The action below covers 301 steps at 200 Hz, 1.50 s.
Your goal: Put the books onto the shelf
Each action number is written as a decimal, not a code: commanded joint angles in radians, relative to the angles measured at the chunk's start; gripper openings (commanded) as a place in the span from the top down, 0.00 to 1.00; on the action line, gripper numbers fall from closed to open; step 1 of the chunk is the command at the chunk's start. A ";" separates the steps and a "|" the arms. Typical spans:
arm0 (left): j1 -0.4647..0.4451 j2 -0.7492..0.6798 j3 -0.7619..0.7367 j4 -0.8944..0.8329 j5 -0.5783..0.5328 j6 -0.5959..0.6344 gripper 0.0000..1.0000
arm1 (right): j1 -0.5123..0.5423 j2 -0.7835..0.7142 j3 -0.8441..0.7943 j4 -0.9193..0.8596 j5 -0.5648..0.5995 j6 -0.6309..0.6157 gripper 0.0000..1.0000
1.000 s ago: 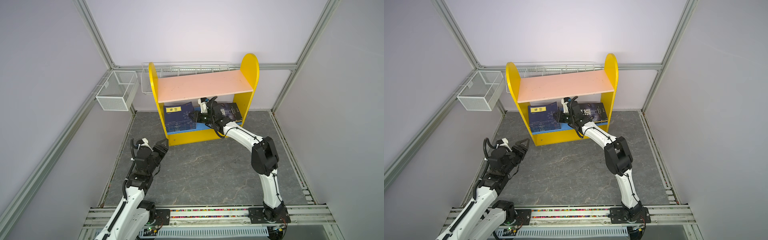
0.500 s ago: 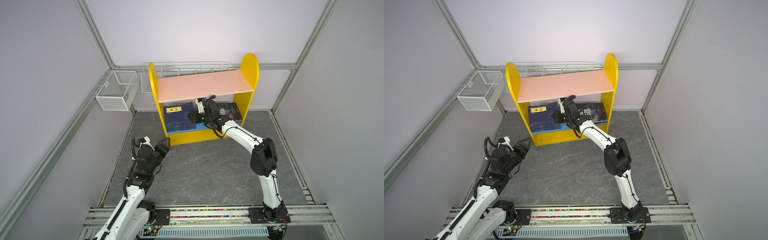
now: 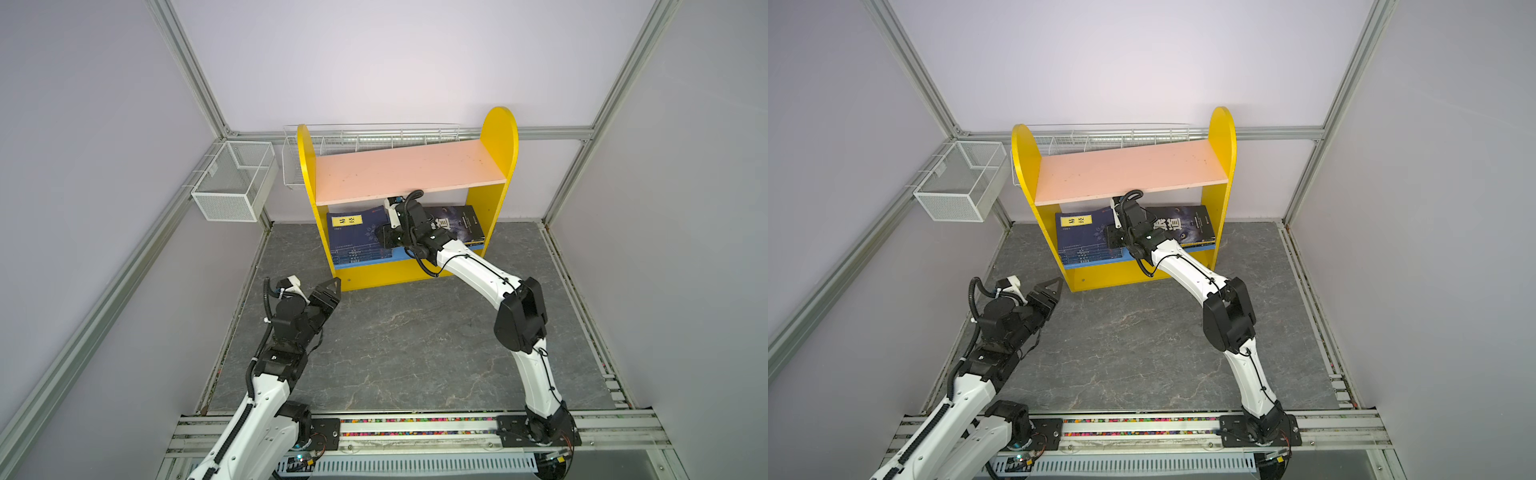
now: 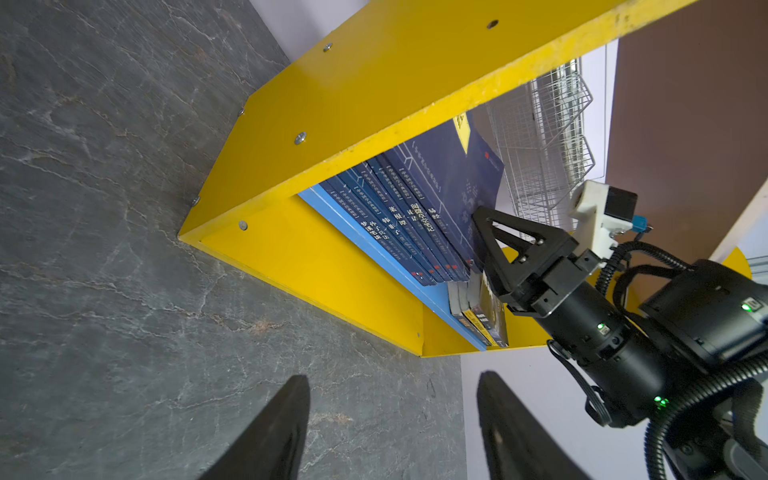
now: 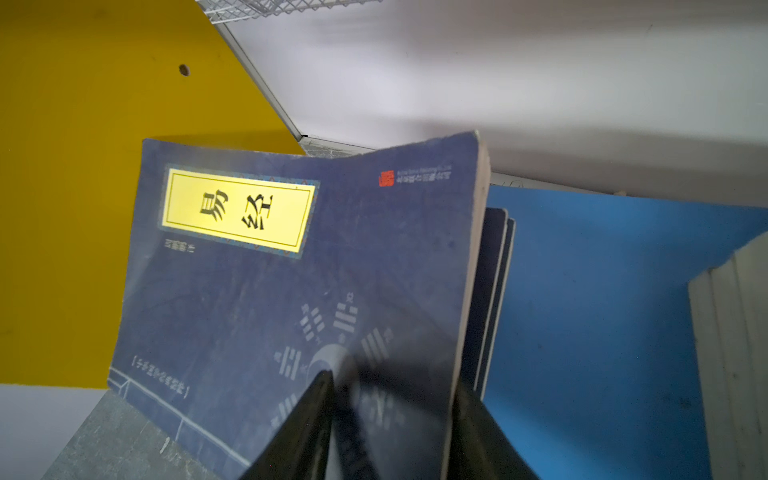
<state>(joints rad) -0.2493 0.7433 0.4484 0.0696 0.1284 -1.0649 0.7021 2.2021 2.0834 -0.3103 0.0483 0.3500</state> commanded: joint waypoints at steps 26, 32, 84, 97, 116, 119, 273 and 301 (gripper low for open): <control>-0.005 -0.006 -0.014 -0.008 -0.013 -0.003 0.35 | 0.009 0.027 0.019 0.020 0.001 0.024 0.60; -0.004 -0.005 -0.014 -0.008 -0.013 -0.004 0.35 | 0.010 0.025 0.014 0.020 0.003 0.037 0.60; -0.006 -0.002 -0.023 -0.012 -0.018 -0.006 0.35 | 0.012 0.016 -0.042 0.094 -0.042 0.117 0.60; -0.006 -0.001 -0.024 -0.013 -0.016 -0.004 0.35 | 0.012 0.018 -0.044 0.101 -0.044 0.131 0.60; -0.006 -0.002 -0.023 -0.017 -0.019 -0.004 0.35 | 0.013 0.013 -0.057 0.121 -0.048 0.152 0.60; -0.006 -0.002 -0.023 -0.016 -0.021 -0.005 0.35 | 0.013 0.014 -0.061 0.126 -0.049 0.155 0.60; -0.013 -0.007 -0.038 -0.016 -0.027 -0.011 0.35 | 0.000 -0.065 -0.143 0.187 0.018 0.103 0.36; -0.012 -0.005 -0.038 -0.010 -0.027 -0.011 0.35 | 0.000 -0.066 -0.138 0.187 0.015 0.089 0.34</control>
<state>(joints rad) -0.2565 0.7422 0.4191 0.0513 0.1192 -1.0653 0.7029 2.1773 1.9667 -0.1104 0.0555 0.4706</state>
